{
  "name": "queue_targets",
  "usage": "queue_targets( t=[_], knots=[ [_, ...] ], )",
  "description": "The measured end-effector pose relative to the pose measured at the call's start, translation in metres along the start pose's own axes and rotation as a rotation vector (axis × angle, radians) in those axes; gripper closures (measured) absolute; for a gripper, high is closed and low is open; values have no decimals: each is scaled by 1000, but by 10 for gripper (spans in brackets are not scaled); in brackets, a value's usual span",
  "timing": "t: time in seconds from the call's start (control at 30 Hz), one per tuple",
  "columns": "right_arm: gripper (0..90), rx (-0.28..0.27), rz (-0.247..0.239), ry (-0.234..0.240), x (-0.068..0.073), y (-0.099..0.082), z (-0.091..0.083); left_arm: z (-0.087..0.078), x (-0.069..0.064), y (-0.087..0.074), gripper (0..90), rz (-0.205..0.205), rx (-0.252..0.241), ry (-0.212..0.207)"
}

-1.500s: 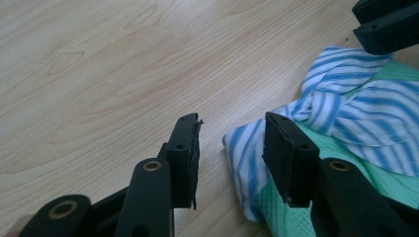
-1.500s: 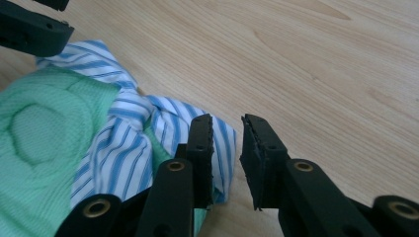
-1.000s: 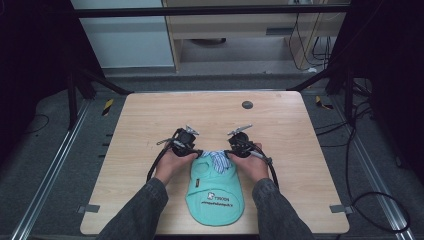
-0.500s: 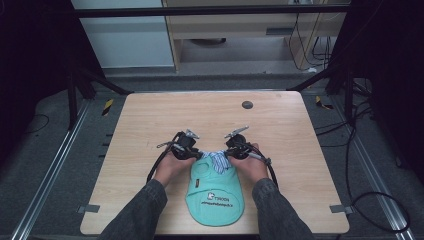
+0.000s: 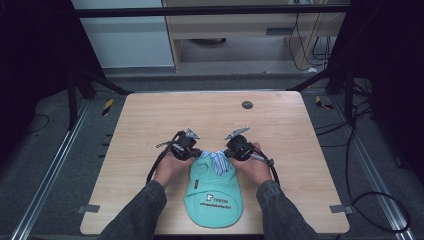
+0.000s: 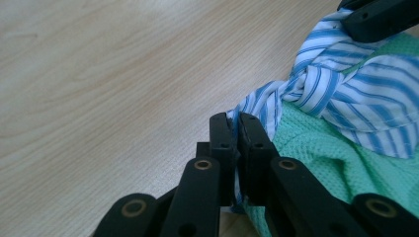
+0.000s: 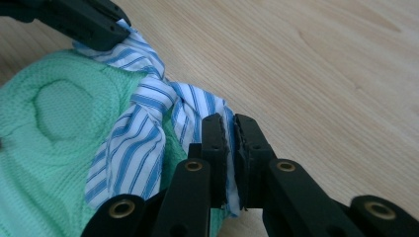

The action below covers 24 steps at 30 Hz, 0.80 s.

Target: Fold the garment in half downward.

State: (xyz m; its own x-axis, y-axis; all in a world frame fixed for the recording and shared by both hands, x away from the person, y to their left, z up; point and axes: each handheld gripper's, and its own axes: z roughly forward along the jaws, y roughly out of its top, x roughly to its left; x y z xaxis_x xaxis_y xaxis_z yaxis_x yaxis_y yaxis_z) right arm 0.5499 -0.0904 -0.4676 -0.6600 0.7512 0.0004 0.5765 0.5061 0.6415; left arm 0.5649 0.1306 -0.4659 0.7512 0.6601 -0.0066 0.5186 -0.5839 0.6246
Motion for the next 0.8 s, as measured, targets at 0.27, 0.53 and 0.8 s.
queue_targets(
  t=[0.27,0.53,0.8],
  knots=[
    [837,-43,-46,1,4,0,-20,-18,-5,6,865,45,-27,-12],
    [835,-64,-86,7,7,2,-35,-31,-8,10,865,74,-48,-18],
    [835,-82,-117,0,9,4,-46,-45,-12,13,865,90,-78,-22]
  ],
)
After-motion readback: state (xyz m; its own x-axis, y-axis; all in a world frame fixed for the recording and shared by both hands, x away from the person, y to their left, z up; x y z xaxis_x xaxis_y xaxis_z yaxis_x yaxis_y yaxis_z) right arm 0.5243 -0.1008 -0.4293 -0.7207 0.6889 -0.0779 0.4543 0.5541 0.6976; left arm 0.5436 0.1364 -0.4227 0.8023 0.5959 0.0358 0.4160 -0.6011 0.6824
